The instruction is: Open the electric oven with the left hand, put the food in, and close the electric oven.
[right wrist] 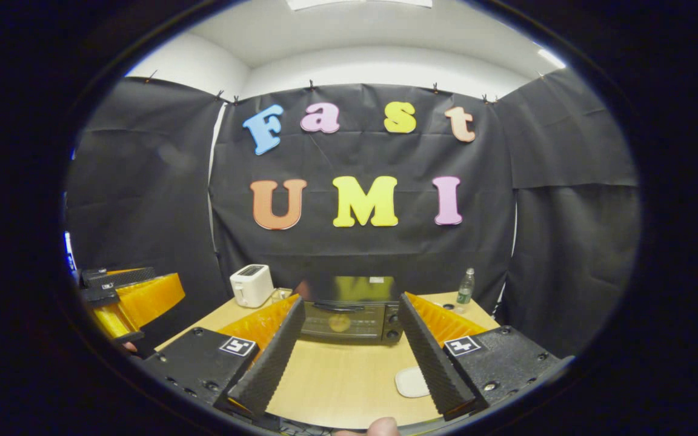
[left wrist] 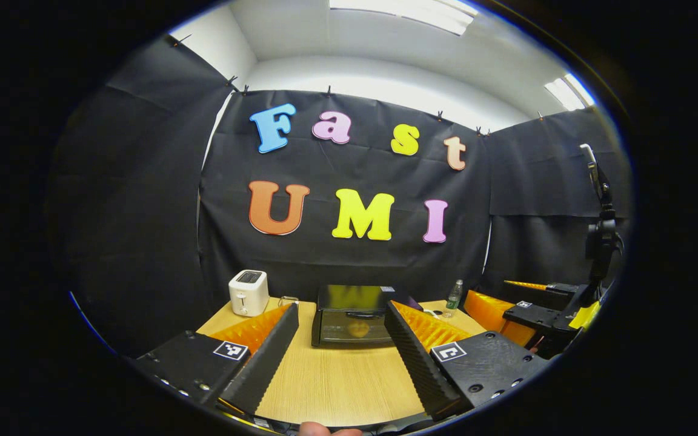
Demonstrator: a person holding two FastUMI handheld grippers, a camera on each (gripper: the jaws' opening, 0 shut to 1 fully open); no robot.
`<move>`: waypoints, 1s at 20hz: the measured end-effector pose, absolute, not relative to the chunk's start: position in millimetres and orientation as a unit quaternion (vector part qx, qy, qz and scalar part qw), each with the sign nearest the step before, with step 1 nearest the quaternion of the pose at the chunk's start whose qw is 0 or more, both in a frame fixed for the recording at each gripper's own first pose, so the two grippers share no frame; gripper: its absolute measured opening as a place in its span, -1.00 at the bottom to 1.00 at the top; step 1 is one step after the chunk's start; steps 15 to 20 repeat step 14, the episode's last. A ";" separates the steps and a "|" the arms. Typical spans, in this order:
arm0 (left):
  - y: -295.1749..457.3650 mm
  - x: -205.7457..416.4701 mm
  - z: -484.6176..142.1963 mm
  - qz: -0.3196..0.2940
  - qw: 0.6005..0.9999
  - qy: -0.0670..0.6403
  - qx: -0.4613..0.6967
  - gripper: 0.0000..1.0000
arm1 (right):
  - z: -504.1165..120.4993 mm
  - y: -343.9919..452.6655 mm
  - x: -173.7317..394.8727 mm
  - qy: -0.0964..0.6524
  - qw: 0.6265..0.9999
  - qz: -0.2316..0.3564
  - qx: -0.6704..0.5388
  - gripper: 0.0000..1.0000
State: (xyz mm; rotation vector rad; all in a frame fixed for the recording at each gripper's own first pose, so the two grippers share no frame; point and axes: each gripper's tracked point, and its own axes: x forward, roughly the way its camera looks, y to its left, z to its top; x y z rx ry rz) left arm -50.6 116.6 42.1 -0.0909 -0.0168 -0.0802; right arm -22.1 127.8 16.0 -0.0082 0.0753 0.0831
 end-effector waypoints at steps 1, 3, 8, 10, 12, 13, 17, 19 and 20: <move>116.4 -49.1 41.8 -0.041 0.998 -0.008 -0.047 0.88 | 16.4 129.6 -21.8 0.038 0.998 0.042 -0.004 0.94; 116.4 -44.9 40.7 -0.042 0.998 -0.006 -0.051 0.88 | 19.2 130.8 -20.1 0.035 0.999 0.042 -0.005 0.94; 118.9 -42.2 43.2 -0.042 0.998 -0.006 -0.050 0.88 | 25.4 138.6 -15.9 0.028 0.999 0.045 -0.002 0.94; 120.0 -42.8 40.8 -0.041 0.998 -0.005 -0.048 0.88 | 25.8 142.1 -14.5 0.029 0.998 0.048 -0.002 0.94; 122.3 -42.7 38.9 -0.040 0.998 -0.003 -0.050 0.88 | 27.1 144.5 -14.2 0.027 0.998 0.050 -0.002 0.94; 122.7 -42.7 39.1 -0.040 0.998 -0.002 -0.051 0.88 | 27.0 146.1 -14.4 0.026 0.998 0.050 -0.001 0.94; 125.4 -41.7 37.5 -0.038 0.998 -0.001 -0.050 0.88 | 26.4 148.1 -14.1 0.026 0.998 0.051 0.000 0.94; 125.4 -41.7 37.5 -0.038 0.998 -0.001 -0.050 0.88 | 26.4 148.1 -14.1 0.026 0.998 0.051 0.000 0.94; 125.4 -41.7 37.5 -0.038 0.998 -0.001 -0.050 0.88 | 26.4 148.1 -14.1 0.026 0.998 0.051 0.000 0.94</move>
